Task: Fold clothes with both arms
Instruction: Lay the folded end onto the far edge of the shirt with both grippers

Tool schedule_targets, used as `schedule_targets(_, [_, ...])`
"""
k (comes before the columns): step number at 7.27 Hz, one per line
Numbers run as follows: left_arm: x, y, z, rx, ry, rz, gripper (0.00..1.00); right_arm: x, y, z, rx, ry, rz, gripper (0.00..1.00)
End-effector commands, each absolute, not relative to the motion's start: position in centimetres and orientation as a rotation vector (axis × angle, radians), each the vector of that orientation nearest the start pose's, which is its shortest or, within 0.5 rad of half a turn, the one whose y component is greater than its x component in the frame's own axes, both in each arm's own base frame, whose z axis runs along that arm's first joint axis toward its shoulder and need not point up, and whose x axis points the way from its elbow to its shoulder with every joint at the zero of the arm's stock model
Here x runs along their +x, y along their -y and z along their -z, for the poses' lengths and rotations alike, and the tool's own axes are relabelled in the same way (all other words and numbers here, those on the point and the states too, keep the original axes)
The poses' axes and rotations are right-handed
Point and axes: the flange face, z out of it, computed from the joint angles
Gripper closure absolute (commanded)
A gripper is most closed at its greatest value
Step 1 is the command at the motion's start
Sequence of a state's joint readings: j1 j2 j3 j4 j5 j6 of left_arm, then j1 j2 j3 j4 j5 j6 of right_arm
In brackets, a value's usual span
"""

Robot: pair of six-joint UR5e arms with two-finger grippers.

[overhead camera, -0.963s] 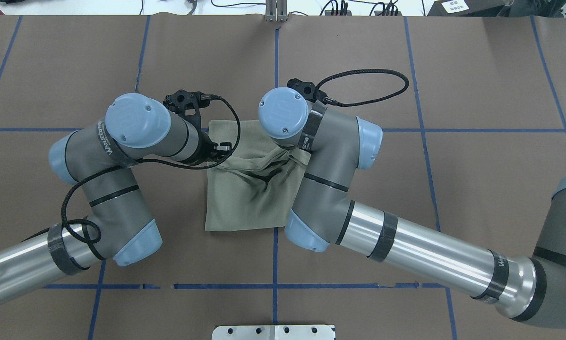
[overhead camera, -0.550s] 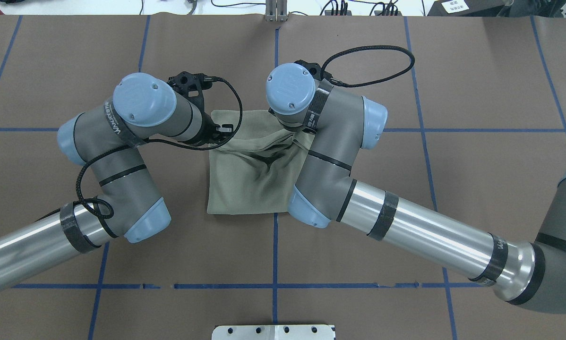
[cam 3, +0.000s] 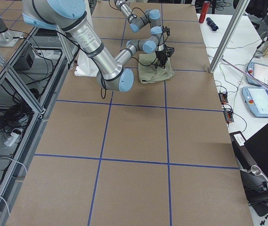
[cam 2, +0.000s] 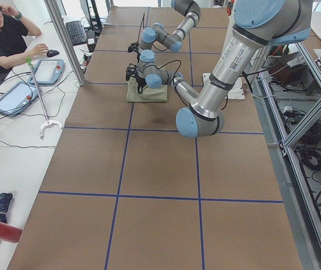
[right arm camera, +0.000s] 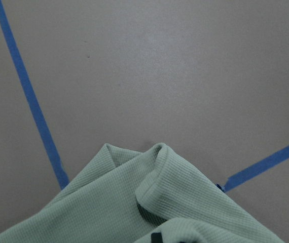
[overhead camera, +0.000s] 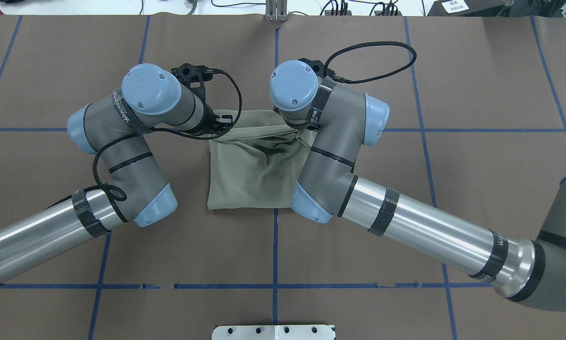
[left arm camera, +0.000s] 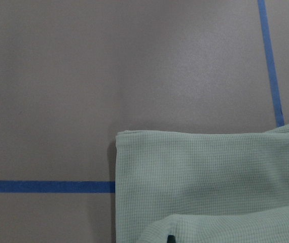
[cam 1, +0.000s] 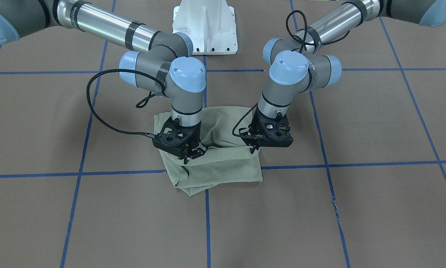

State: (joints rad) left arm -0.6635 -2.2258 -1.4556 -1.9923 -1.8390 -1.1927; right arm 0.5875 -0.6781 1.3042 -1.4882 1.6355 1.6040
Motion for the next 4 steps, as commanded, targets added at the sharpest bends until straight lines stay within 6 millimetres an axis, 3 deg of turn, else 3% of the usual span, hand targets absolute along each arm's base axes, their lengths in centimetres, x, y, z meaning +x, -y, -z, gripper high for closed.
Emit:
schedule_targets(1, [51.5,53.8,-26.9,0.276,-0.973,0.124,0.00,-59.6,54.9,-20.9,0.162,0.680,-0.505,0.00])
schedule_targets(2, [50.6,54.5,-26.8,0.306,-0.963,0.080,0.00,-59.0,55.7,-19.7,0.178,0.691,-0.456,0.00])
schedule_targets(4, [45.1,57.7,-28.7,0.325,-0.968,-0.073,0.00,-58.5,55.6,-18.0,0.134,0.734,-0.366,0.00])
